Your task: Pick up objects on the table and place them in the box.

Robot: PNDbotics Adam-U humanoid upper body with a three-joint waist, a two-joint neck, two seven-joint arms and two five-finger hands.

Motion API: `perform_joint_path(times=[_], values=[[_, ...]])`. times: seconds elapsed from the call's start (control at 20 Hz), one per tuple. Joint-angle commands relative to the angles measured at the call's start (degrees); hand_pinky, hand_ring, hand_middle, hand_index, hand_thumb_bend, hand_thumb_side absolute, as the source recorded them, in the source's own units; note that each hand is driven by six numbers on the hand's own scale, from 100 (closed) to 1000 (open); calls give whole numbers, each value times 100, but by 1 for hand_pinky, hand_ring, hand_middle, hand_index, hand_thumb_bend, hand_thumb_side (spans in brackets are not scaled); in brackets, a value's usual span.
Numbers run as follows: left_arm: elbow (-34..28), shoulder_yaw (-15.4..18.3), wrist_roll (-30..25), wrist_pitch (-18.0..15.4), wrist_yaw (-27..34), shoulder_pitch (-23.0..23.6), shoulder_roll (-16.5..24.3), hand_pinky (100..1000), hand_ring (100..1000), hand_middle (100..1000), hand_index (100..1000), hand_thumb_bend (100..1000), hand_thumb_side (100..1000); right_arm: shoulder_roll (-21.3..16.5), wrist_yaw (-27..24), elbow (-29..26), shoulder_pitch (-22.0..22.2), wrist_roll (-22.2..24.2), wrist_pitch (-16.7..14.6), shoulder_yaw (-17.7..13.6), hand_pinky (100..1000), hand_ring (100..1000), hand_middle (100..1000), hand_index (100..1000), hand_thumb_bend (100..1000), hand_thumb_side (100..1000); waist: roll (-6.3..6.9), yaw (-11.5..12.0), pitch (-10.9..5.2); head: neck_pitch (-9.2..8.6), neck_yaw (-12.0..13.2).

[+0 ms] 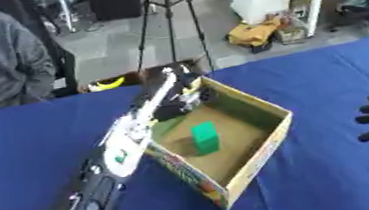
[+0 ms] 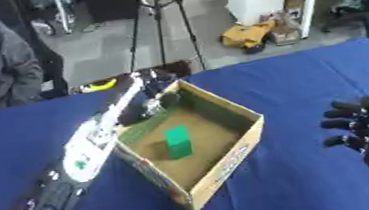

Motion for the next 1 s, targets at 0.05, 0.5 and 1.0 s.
perform_joint_path(times=[0.05,0.5,1.0], values=[[-1259,446,91,199,1483,494,476,597,629,692,767,743,1000,-104,-40,-105,-24,-59,-23,-102,571,736,696,812,100,1000,-25,81,-108,109,-75],[-2060,1278,708,321,2138,2329,441,584,610,674,756,683,1000,-139,-51,-148,10,-146,-53,-172,571,737,697,812,100,1000,-58,460,-126,259,-108],[-1920,1437,890,359,1914,2776,-35,573,589,653,745,614,1000,-126,-39,-142,35,-274,-44,-211,571,741,702,811,100,1000,-150,599,-128,719,-46]])
